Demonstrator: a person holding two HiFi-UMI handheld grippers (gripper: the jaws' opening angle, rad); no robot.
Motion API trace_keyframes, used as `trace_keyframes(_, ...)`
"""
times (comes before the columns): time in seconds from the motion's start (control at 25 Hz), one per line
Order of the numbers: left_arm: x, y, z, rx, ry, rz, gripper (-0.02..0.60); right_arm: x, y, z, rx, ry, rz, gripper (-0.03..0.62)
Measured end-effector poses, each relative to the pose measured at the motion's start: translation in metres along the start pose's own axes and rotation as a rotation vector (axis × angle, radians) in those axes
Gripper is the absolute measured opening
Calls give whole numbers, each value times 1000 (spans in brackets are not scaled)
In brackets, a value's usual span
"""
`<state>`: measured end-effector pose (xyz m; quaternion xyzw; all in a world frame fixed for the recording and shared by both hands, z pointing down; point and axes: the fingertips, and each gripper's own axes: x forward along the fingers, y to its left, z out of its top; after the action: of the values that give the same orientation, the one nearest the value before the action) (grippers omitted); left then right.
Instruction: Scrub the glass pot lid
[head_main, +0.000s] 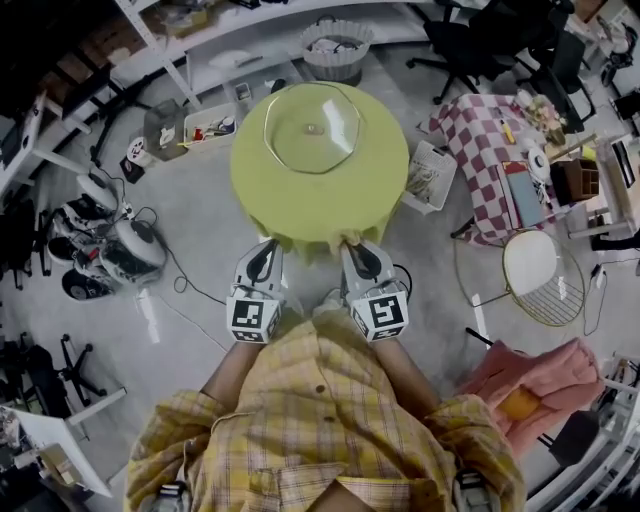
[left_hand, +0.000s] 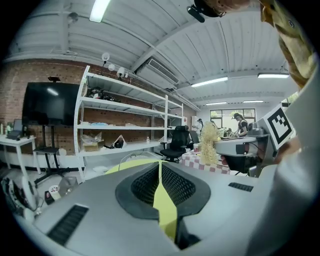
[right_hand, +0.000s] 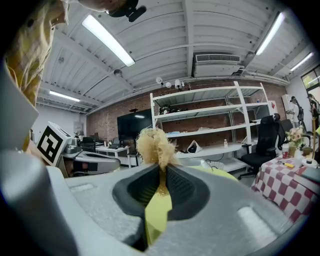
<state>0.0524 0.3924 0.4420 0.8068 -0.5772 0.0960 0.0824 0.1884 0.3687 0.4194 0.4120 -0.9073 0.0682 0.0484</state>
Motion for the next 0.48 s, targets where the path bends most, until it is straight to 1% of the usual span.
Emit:
trace_keyframes(0.12, -1, 3, -1, -18, 5, 19, 3, 0, -1, -2, 6, 6, 6, 35)
trace_keyframes(0.32, 8, 0, -8, -7, 20, -6, 3, 8, -6, -9, 13, 22, 3, 35)
trace_keyframes(0.48, 19, 14, -8, -14, 22, -3, 3, 23, -8, -8, 4, 34, 2, 35)
